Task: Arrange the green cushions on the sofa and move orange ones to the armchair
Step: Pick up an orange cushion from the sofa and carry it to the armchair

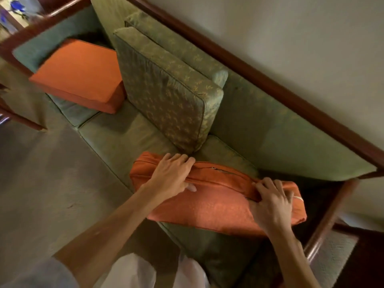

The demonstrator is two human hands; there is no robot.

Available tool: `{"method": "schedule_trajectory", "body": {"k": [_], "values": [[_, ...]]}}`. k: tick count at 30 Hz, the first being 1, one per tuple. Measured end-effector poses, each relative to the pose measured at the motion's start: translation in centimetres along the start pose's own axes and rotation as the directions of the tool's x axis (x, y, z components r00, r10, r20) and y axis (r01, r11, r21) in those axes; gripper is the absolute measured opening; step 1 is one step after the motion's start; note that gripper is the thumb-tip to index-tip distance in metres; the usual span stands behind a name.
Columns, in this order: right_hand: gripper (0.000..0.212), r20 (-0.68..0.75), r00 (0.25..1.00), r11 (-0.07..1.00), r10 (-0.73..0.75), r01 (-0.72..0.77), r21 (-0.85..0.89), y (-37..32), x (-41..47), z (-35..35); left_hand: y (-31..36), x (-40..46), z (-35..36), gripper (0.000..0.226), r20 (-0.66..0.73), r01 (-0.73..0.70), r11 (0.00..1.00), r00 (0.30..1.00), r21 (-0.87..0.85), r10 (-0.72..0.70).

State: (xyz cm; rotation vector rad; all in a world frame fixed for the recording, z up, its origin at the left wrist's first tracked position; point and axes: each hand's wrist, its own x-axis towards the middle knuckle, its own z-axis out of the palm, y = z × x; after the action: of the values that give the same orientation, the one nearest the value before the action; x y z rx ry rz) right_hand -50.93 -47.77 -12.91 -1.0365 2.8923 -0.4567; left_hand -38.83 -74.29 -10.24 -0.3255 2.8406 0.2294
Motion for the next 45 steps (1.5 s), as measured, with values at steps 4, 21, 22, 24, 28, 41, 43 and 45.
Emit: {"method": "schedule_trajectory", "body": {"k": [4, 21, 22, 24, 28, 41, 43, 45], "values": [[0.053, 0.208, 0.967, 0.989, 0.147, -0.141, -0.043, -1.6, -4.2, -1.5, -0.6, -2.4, 0.7, 0.126, 0.213, 0.035, 0.998, 0.976, 0.044, -0.044], [0.103, 0.371, 0.797, 0.879, 0.476, -0.438, -0.187, -13.2, -3.7, -2.2, -5.8, 1.6, -2.8, 0.118, 0.269, -0.386, 0.901, 0.905, 0.196, 0.329], [0.111, 0.333, 0.84, 0.903, 0.428, -0.384, -0.194, -14.9, -2.5, -1.2, -6.4, 1.9, -2.5, 0.122, 0.269, -0.377, 0.904, 0.909, 0.203, 0.319], [0.122, 0.334, 0.868, 0.929, 0.368, -0.324, -0.181, -17.8, 0.0, 0.4, -7.0, 2.4, -2.0, 0.127, 0.239, -0.39, 0.9, 0.909, 0.195, 0.342], [0.13, 0.403, 0.81, 0.905, 0.426, -0.383, -0.186, -17.5, 1.0, 1.6, -6.9, 2.3, -0.8, 0.124, 0.178, -0.445, 0.885, 0.89, 0.139, 0.419], [0.105, 0.435, 0.713, 0.816, 0.55, -0.569, -0.101, -5.9, -10.2, -2.2, -5.5, 3.5, -2.6, 0.128, 0.3, -0.244, 0.931, 0.941, 0.272, 0.159], [0.105, 0.443, 0.725, 0.832, 0.528, -0.546, -0.099, -5.4, -10.5, -2.2, -1.8, 2.5, -2.7, 0.129, 0.311, -0.282, 0.919, 0.931, 0.277, 0.192], [0.103, 0.449, 0.743, 0.855, 0.496, -0.508, -0.105, -5.1, -10.7, -2.5, 3.5, 0.7, -1.9, 0.128, 0.3, -0.396, 0.883, 0.9, 0.253, 0.317]]}}
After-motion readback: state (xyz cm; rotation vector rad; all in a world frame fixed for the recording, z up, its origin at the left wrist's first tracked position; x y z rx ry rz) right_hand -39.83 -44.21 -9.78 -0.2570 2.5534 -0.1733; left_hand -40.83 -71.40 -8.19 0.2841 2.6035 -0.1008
